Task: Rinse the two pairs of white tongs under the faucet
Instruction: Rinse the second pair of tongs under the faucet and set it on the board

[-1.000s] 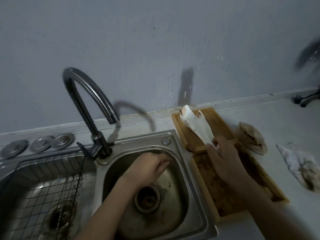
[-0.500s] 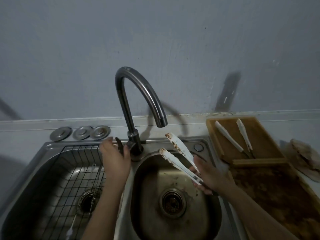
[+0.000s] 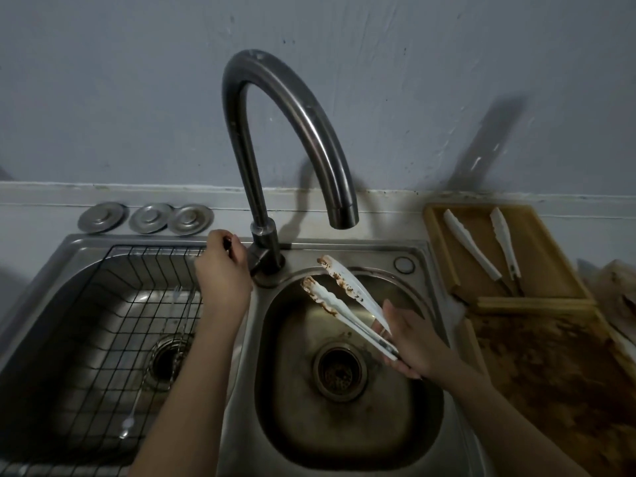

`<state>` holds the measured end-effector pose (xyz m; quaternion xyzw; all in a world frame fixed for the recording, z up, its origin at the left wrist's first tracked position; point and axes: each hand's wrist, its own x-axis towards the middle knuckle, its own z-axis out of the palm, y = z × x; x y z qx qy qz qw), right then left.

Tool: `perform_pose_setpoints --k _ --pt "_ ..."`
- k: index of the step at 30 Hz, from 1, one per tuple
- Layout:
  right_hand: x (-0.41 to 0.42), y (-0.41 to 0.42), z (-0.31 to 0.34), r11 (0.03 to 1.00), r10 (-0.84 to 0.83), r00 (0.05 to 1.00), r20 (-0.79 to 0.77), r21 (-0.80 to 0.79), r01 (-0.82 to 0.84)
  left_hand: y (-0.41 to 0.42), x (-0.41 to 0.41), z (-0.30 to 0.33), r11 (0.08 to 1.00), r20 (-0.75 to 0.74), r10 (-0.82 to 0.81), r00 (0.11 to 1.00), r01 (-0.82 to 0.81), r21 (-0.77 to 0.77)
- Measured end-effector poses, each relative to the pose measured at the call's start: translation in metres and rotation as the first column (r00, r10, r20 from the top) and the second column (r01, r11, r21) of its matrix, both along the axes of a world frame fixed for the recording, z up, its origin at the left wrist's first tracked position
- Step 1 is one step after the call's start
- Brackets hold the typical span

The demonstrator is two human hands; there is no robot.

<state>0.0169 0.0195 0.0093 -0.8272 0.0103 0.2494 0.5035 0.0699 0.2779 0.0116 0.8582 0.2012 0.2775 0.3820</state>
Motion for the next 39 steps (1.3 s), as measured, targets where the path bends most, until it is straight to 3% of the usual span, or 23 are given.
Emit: perform_pose_setpoints --k 10,24,34,39 --pt "0.001 0.007 -0.005 0.999 -0.051 0.990 -0.132 0.008 0.052 0.002 -0.008 -0.007 0.994 0.099 0.010 0.995 0.001 -0.106" --pt "-0.001 0.009 -0.002 0.998 -0.054 0.984 -0.171 0.021 0.058 0.003 -0.013 -0.018 0.985 0.161 0.026 0.987 0.003 -0.174" --pt "-0.008 0.012 -0.008 0.999 0.016 0.981 -0.193 -0.037 -0.024 0.007 -0.020 -0.017 0.988 0.072 -0.077 0.994 0.085 -0.128" --pt "-0.011 0.014 -0.008 0.999 0.027 0.979 -0.202 -0.020 -0.032 0.002 -0.009 -0.007 0.993 -0.047 -0.089 0.995 0.085 -0.082"
